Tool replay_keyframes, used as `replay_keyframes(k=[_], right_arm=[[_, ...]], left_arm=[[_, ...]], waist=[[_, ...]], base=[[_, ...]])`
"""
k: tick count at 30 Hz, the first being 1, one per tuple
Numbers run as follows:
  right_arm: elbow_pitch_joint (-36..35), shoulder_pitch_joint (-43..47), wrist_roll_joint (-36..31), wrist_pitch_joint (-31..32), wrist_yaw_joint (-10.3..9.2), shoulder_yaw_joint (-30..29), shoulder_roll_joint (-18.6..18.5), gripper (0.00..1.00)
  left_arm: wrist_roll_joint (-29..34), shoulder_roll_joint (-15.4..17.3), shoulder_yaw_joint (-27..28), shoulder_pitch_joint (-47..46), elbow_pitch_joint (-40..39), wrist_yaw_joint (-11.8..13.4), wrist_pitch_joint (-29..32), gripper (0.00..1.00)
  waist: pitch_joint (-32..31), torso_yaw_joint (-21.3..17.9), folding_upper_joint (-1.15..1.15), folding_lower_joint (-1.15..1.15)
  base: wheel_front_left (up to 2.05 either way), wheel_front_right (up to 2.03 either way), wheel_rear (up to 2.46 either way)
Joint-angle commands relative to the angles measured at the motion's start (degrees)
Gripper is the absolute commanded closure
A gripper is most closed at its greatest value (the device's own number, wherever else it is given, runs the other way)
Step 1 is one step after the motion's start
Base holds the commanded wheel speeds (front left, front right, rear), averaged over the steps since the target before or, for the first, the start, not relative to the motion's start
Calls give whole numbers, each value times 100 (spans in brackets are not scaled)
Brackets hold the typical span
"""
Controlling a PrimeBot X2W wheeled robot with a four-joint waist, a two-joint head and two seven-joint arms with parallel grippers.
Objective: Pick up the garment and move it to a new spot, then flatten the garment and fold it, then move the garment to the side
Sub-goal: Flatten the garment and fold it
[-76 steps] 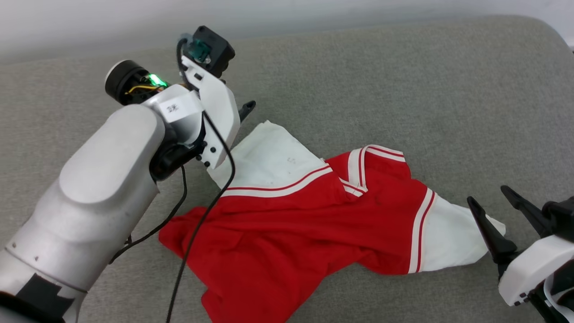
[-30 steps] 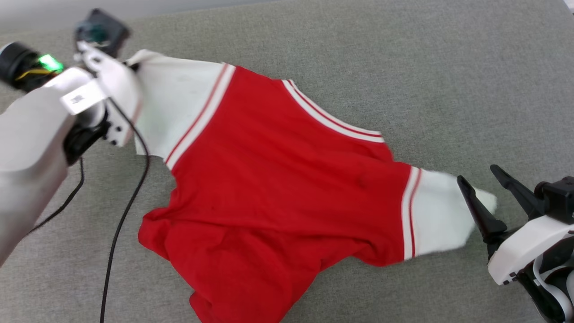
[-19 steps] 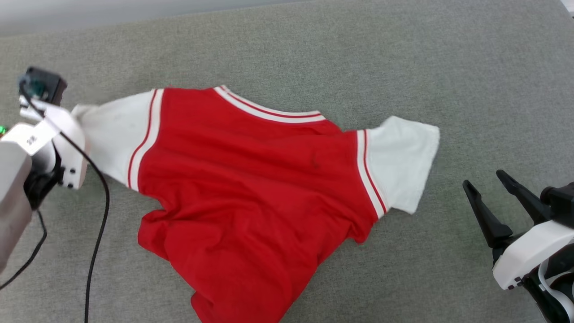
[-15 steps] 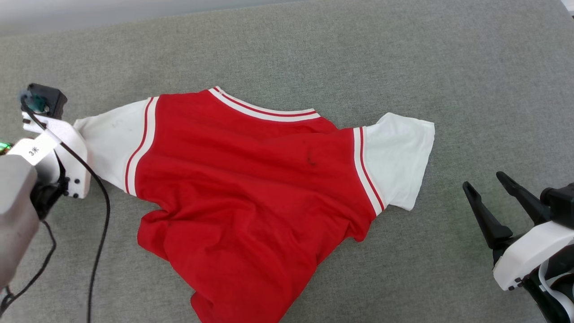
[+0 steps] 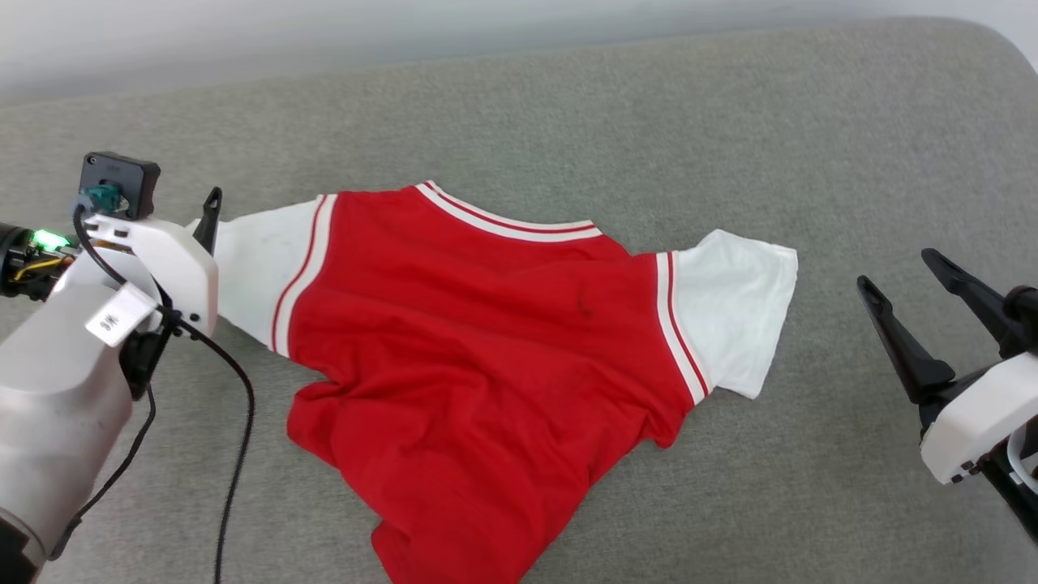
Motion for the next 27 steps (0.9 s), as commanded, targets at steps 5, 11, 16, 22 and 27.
replay_keyframes(k=[5,11,16,22,27], right_arm=[[-193,-237,134,415,-7,471,-485,0],[-394,-525,551,1306,-7,1409,-1202,0],[-324,-877,1139,2229,-7,2261,-1734,0],[51,-1340,1543,2815,-7,3040,-1983,0],[646,-1678,1803,2945,-7,3562,-1874,0]], left_arm=[[308,61,406,334,-727,605,-267,0],[1059,404,1435,1298,-2567,1516,-263,0],[1668,502,2167,2325,-3916,2149,-264,0],[2348,369,2872,3359,-5023,2690,-265,0],[2736,126,3252,3979,-5456,2834,-265,0]], waist=[[-329,291,0,0],[-449,523,0,0],[-484,712,0,0],[-443,966,0,0],[-361,1133,0,0]], base=[[0,0,0],[0,0,0],[0,0,0],[0,0,0],[0,0,0]])
